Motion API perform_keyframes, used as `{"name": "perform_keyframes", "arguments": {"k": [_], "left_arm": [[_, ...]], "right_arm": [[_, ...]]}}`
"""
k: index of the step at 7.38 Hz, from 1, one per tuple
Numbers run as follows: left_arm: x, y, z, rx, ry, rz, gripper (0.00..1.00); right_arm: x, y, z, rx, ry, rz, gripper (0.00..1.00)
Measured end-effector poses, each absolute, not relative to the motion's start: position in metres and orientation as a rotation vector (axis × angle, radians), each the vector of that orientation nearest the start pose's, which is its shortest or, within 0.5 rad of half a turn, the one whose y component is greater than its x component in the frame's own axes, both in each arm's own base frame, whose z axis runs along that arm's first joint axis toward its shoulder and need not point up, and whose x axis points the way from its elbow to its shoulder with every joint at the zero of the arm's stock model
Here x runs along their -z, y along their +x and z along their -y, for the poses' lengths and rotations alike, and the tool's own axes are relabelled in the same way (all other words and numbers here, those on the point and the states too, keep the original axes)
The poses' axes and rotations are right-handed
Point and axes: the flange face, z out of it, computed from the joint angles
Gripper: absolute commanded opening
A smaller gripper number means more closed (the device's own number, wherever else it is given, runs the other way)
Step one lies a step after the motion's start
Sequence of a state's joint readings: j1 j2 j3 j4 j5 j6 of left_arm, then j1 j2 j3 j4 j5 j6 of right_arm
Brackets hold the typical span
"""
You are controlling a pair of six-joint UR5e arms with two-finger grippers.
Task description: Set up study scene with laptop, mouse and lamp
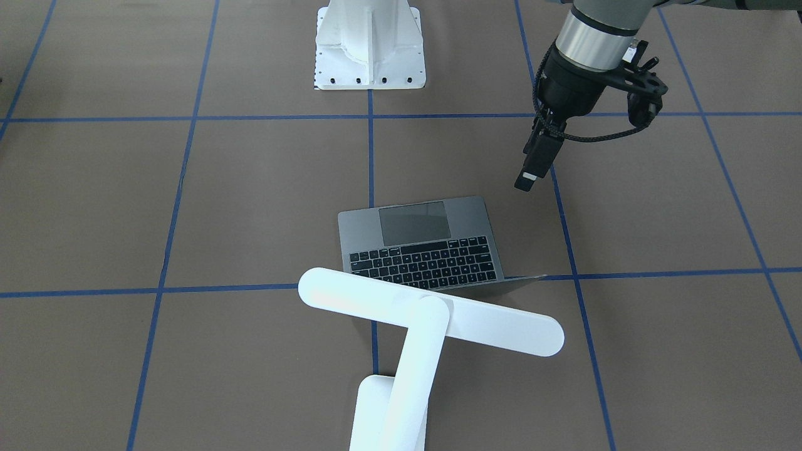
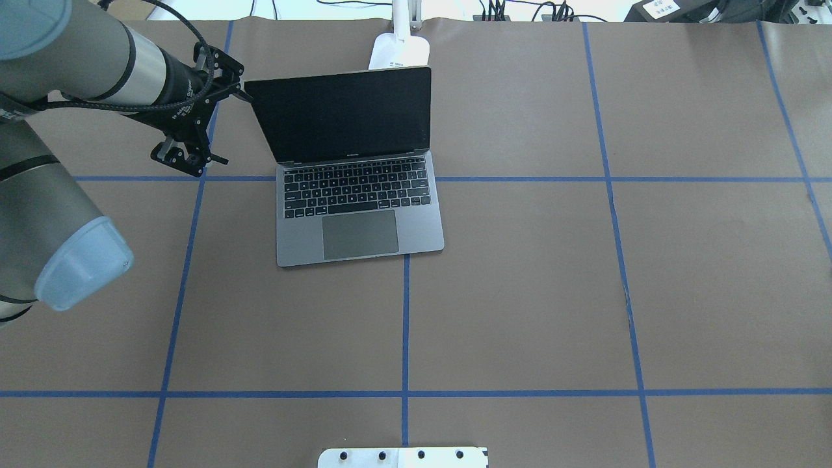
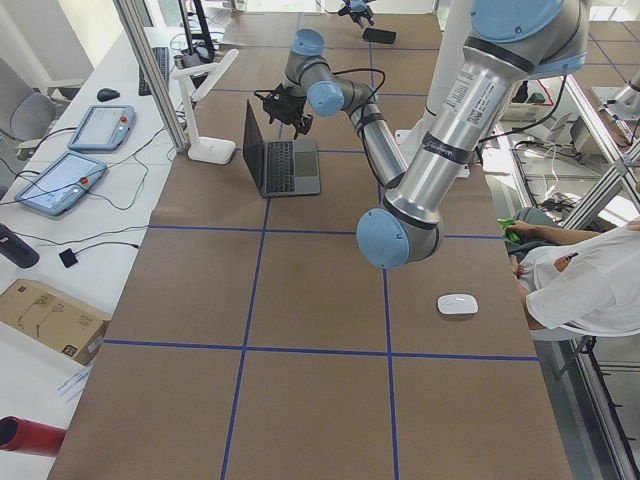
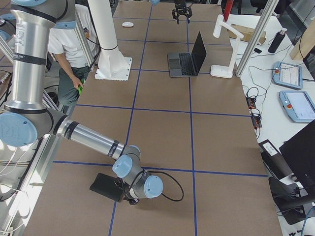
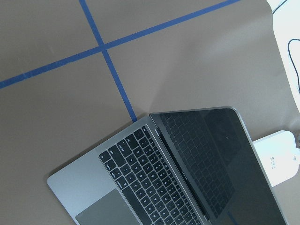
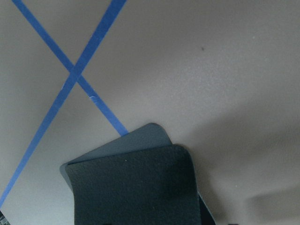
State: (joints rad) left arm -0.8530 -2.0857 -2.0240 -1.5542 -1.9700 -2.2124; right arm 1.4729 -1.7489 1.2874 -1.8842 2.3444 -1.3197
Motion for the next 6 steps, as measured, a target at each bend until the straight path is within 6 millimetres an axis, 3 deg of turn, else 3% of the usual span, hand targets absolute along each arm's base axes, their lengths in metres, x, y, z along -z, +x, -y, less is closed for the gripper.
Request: {"name": "perform_keyframes", "arguments": {"k": [6], "left_arm": [[-0.1798, 0.2994, 0.4872, 1.174, -0.281, -1.031, 0.92]], "right_arm": [[-0.8726, 0.0304, 0.3048, 0.962, -0.167, 1.094, 0.87]]}}
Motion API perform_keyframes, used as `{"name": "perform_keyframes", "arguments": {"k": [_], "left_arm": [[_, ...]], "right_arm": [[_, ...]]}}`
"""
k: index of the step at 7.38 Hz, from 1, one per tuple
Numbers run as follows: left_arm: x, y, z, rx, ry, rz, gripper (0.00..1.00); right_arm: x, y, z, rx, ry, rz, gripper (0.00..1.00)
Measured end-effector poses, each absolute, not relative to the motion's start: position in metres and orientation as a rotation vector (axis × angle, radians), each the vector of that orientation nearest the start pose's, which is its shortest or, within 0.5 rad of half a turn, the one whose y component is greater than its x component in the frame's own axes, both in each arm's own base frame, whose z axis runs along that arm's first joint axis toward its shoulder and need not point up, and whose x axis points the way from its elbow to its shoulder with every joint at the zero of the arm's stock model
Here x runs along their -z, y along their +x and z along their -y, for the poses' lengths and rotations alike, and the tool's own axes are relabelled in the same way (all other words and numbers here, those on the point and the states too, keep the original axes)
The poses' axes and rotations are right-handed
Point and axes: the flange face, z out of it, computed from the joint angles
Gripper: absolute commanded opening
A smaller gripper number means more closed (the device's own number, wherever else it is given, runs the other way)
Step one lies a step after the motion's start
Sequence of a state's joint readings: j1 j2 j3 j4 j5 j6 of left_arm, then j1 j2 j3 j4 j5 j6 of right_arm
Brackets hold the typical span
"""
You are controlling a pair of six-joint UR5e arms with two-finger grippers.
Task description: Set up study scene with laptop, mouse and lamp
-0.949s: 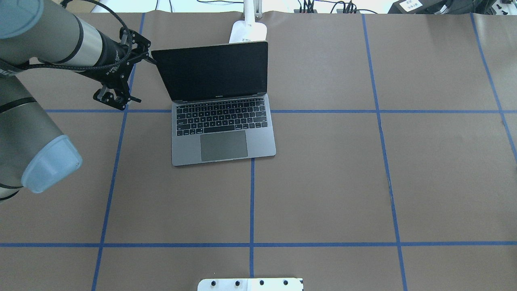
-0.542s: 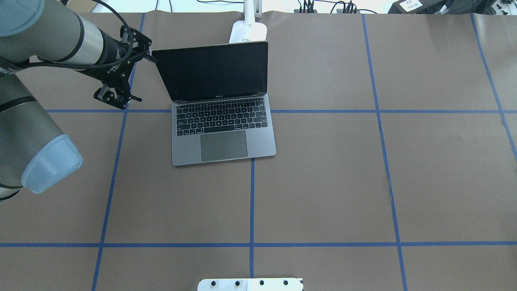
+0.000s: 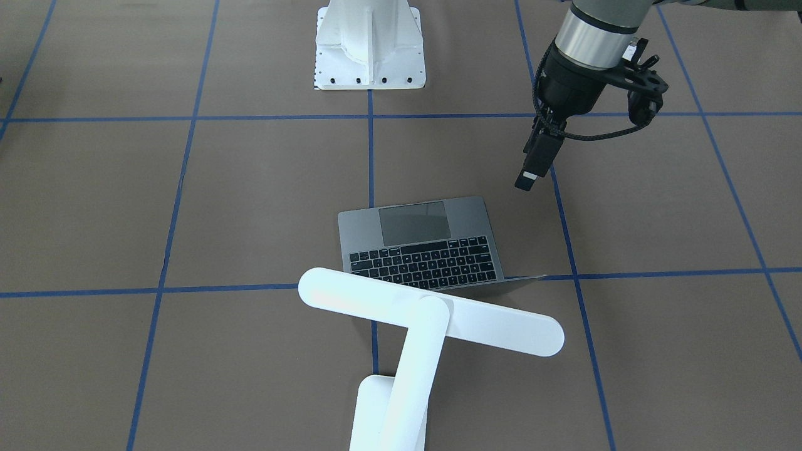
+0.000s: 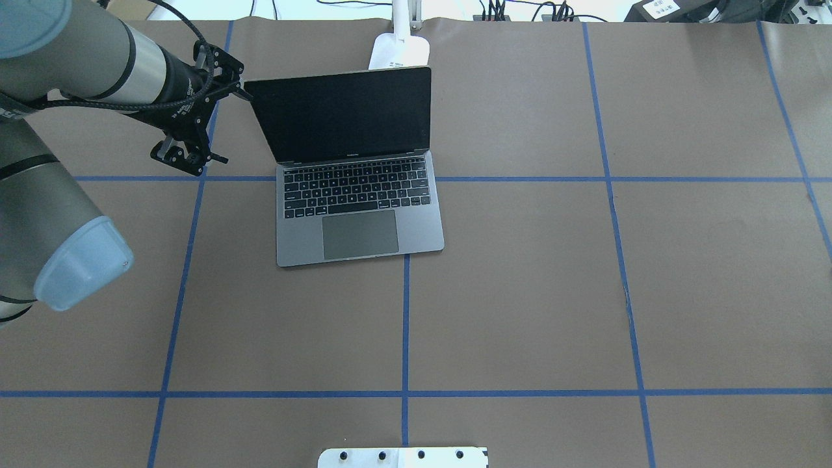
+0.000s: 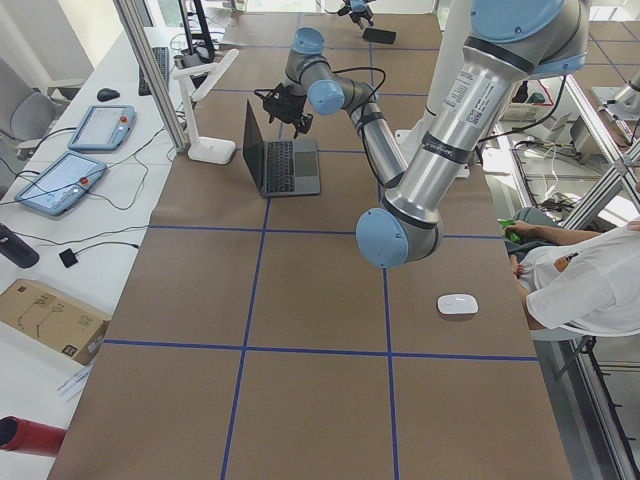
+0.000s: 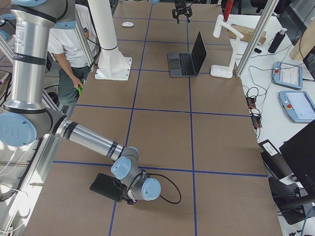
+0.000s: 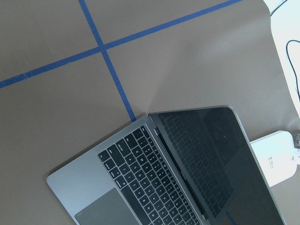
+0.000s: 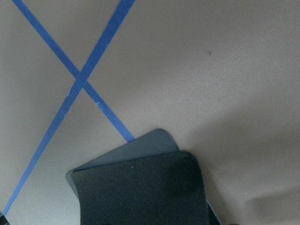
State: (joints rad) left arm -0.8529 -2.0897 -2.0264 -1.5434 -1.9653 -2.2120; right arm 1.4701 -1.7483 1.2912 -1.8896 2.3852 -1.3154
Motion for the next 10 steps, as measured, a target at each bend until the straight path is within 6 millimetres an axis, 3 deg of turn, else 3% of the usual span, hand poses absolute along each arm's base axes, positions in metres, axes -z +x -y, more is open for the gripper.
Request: {"name": "perform_keyframes", "arguments": {"k": [7, 9, 10], "left_arm": [[-0.178, 0.299, 0.487, 1.173, -0.280, -1.034, 0.93], [-0.174, 0.297, 0.485, 1.175, -0.281, -1.031, 0.93], [-0.171, 0.297, 0.484, 1.178, -0.282, -1.026, 0.93]], "right_arm": [[-0.882, 0.030, 0.290, 0.937, -0.171, 1.122, 0.86], [-0.885, 0.030, 0.284, 0.924, -0.183, 1.133, 0.73], [-0.885, 0.029, 0.281, 0.912, -0.190, 1.143, 0.52]]}}
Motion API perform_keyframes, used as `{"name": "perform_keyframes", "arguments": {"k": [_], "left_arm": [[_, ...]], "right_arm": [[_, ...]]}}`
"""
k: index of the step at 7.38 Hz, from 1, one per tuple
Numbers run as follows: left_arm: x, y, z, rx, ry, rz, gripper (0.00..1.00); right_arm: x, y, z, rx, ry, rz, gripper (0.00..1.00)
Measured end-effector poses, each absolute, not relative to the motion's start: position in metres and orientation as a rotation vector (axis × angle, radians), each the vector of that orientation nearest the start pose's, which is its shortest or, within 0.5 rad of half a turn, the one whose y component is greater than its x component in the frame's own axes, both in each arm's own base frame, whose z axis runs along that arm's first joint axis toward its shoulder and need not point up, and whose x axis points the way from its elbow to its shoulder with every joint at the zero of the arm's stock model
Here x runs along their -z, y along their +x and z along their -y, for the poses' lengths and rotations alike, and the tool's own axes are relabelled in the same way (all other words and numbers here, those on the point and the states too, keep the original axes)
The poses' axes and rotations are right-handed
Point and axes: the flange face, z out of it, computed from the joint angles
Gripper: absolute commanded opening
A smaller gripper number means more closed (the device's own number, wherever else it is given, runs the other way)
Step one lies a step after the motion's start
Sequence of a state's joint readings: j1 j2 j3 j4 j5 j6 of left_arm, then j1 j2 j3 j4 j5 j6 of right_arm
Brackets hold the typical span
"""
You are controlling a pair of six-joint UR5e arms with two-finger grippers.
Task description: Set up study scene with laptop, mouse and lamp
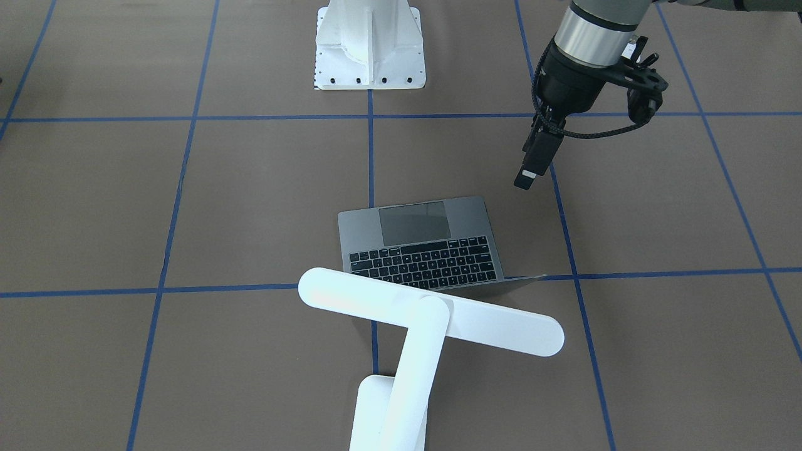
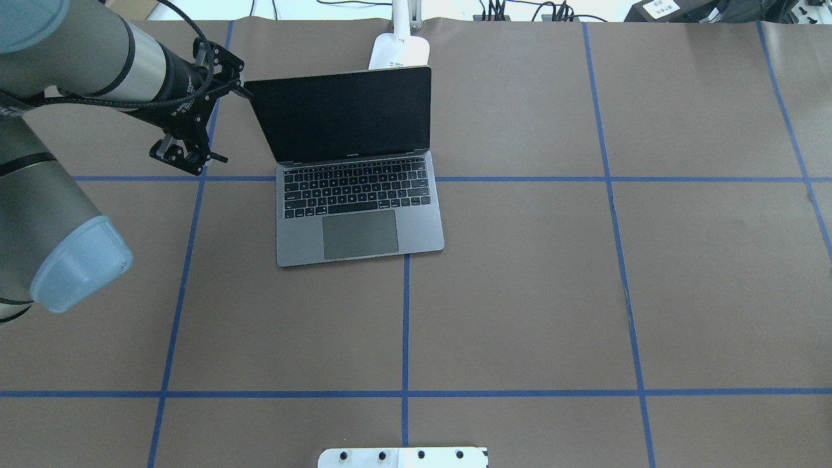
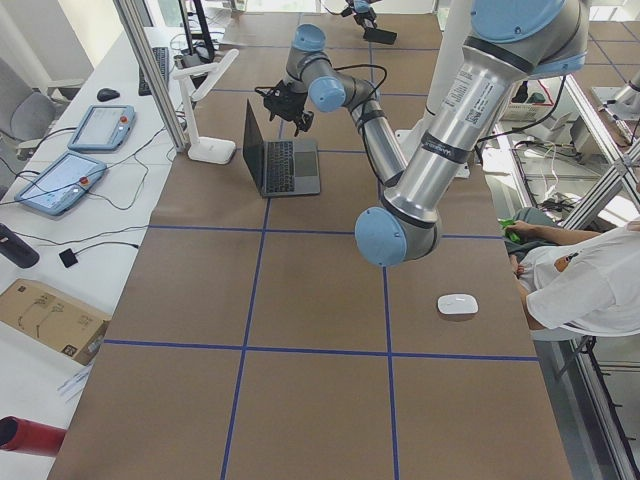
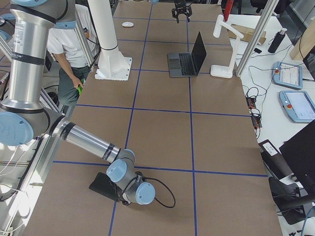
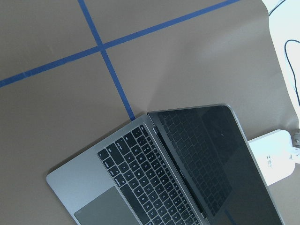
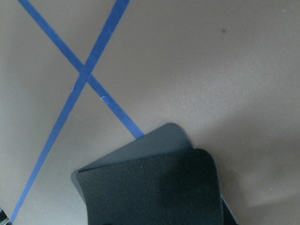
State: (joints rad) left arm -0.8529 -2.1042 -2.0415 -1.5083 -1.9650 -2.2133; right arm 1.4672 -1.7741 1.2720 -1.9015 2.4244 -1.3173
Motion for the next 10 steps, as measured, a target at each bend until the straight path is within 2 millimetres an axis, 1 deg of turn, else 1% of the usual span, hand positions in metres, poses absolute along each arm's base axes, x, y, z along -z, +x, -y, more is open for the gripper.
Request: {"name": "perform_keyframes", "arguments": {"k": [1, 2, 3, 4, 5, 6, 8, 9, 10], "left_arm": [[-0.169, 0.296, 0.484, 1.180, -0.283, -1.022, 0.93], [-0.169, 0.297, 0.484, 1.183, -0.277, -1.020, 0.93], [-0.169, 0.297, 0.484, 1.187, -0.268, -1.020, 0.93], [-0.169, 0.297, 0.484, 1.189, -0.263, -1.019, 0.93], [-0.169, 0.298, 0.484, 1.189, -0.261, -1.019, 0.93], [-0.169, 0.299, 0.483, 1.188, -0.261, -1.018, 0.93], [-0.168, 0.298, 0.483, 1.187, -0.260, -1.021, 0.93], [-0.166, 0.297, 0.482, 1.186, -0.260, -1.024, 0.93], [-0.166, 0.297, 0.481, 1.185, -0.260, -1.025, 0.93]], "right_arm": [[-0.886, 0.029, 0.279, 0.902, -0.199, 1.152, 0.25], [-0.886, 0.028, 0.278, 0.893, -0.202, 1.160, 0.23], [-0.885, 0.027, 0.278, 0.883, -0.198, 1.170, 0.23], [-0.884, 0.026, 0.278, 0.873, -0.191, 1.179, 0.18], [-0.883, 0.025, 0.279, 0.863, -0.182, 1.188, 0.06], [-0.882, 0.024, 0.281, 0.855, -0.175, 1.195, 0.00], [-0.877, 0.023, 0.288, 0.854, -0.162, 1.199, 0.00], [-0.870, 0.021, 0.297, 0.845, -0.156, 1.208, 0.00], [-0.860, 0.018, 0.312, 0.827, -0.155, 1.223, 0.00]]}}
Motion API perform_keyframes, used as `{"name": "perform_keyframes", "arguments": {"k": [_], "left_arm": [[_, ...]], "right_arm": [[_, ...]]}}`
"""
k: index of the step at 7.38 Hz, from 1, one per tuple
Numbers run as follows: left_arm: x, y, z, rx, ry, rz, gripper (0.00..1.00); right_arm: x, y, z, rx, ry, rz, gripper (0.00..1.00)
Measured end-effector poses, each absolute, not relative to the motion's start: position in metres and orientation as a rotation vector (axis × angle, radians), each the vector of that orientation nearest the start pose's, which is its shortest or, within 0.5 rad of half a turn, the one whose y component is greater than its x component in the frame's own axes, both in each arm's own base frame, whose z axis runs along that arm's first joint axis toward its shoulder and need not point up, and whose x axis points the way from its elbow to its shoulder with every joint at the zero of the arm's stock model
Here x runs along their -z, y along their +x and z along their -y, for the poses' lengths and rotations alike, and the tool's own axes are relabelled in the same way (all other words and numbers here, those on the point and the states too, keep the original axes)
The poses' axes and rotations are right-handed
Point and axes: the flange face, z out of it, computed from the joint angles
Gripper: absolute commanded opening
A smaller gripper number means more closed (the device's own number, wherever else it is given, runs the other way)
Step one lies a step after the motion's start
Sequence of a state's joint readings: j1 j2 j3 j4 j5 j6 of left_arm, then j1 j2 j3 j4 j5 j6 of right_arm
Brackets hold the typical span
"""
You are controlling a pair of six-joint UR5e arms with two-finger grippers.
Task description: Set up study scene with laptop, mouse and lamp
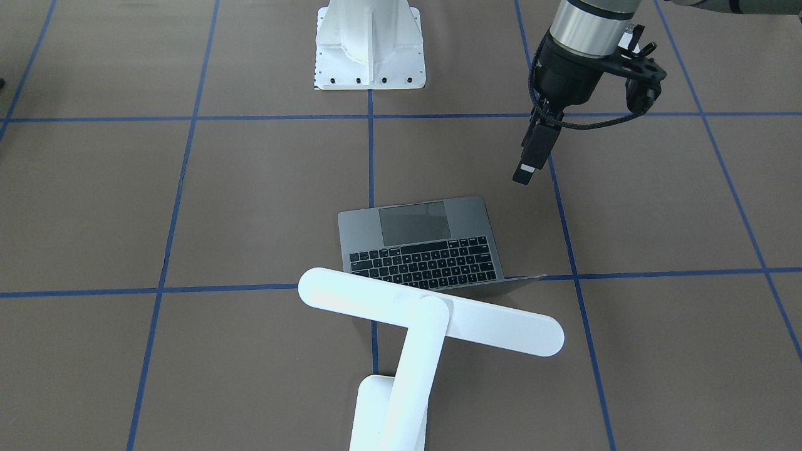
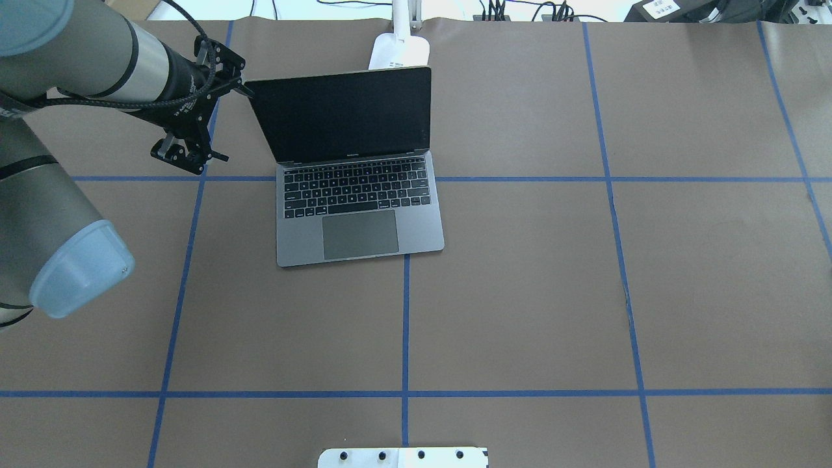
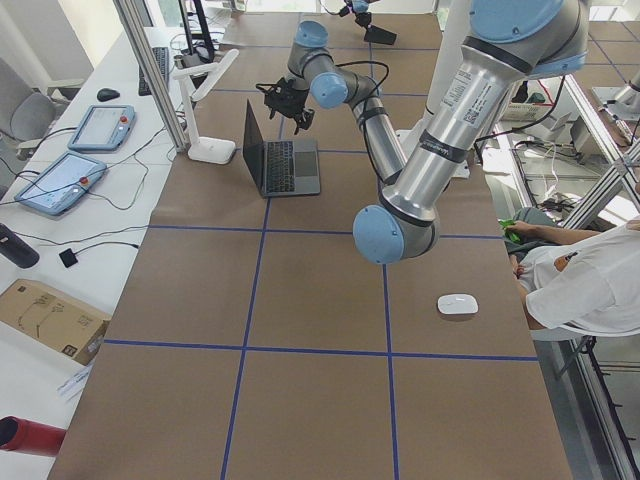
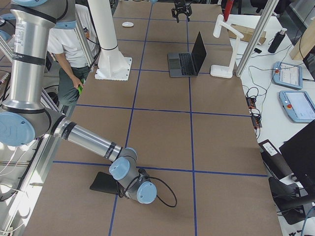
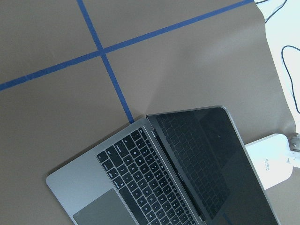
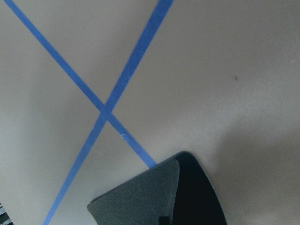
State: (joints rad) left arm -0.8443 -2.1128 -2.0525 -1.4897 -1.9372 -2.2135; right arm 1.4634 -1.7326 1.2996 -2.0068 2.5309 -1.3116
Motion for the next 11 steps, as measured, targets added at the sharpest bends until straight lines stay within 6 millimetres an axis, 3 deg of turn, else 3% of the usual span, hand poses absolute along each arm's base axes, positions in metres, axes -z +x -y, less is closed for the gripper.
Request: {"name": "perform_keyframes", "arguments": {"k": [4, 8, 10, 11], "left_arm": [[-0.164, 0.296, 0.481, 1.184, -0.259, -1.030, 0.93], [-0.168, 0.296, 0.481, 1.183, -0.259, -1.023, 0.95], [-0.173, 0.296, 0.483, 1.169, -0.247, -1.014, 0.95], [-0.175, 0.295, 0.484, 1.159, -0.239, -1.010, 0.95]], "right_arm": [[-0.785, 0.003, 0.417, 0.736, -0.175, 1.285, 0.00], [-0.685, -0.014, 0.528, 0.575, -0.170, 1.300, 0.00], [-0.637, -0.039, 0.571, 0.485, -0.177, 1.309, 0.00], [-0.615, -0.064, 0.587, 0.459, -0.183, 1.330, 0.00]]}}
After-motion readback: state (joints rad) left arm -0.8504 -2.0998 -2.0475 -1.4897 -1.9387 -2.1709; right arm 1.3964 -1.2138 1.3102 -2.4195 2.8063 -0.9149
